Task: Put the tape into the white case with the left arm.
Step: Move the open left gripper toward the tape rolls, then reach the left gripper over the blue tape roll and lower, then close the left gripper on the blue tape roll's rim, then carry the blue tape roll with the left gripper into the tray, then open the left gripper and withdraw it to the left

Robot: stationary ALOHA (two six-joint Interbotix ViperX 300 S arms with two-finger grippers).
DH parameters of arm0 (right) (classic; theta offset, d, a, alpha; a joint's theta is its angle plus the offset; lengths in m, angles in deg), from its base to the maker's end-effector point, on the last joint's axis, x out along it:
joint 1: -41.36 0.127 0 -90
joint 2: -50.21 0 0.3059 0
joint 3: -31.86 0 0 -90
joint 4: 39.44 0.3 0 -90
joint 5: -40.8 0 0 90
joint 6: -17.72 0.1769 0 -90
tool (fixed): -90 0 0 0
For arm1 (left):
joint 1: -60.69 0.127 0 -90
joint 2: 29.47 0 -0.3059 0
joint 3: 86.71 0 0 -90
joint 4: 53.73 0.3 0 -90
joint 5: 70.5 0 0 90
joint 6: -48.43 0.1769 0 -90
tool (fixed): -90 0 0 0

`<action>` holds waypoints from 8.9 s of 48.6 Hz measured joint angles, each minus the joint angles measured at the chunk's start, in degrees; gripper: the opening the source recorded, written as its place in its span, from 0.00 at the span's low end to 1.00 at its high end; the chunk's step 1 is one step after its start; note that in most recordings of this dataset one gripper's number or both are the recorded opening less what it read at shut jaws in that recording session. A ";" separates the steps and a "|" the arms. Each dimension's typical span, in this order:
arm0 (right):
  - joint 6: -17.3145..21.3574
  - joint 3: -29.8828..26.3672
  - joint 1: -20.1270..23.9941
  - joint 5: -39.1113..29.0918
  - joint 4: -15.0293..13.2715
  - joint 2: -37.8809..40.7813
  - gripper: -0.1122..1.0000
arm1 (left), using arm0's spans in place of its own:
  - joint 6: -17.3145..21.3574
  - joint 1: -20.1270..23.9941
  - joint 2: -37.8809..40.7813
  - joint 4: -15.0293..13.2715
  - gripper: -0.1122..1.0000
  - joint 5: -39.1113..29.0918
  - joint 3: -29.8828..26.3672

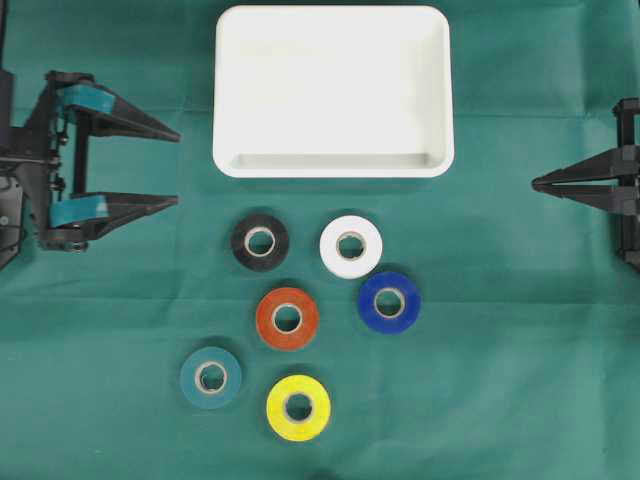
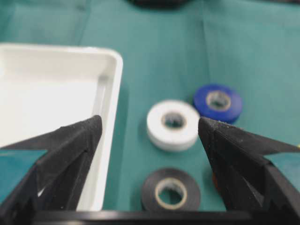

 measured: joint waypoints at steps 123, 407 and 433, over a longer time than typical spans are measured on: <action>6.24 7.47 0.00 0.97 -2.02 -1.23 0.02 | 0.00 -11.87 32.61 0.00 0.98 -8.70 -18.37; 6.33 9.58 0.00 4.22 -2.02 -1.67 0.02 | 6.33 15.91 27.77 0.26 0.93 -29.62 -22.06; 6.33 9.76 0.00 4.31 -2.02 -2.46 0.02 | 6.06 12.30 11.78 0.09 0.93 -22.59 -6.42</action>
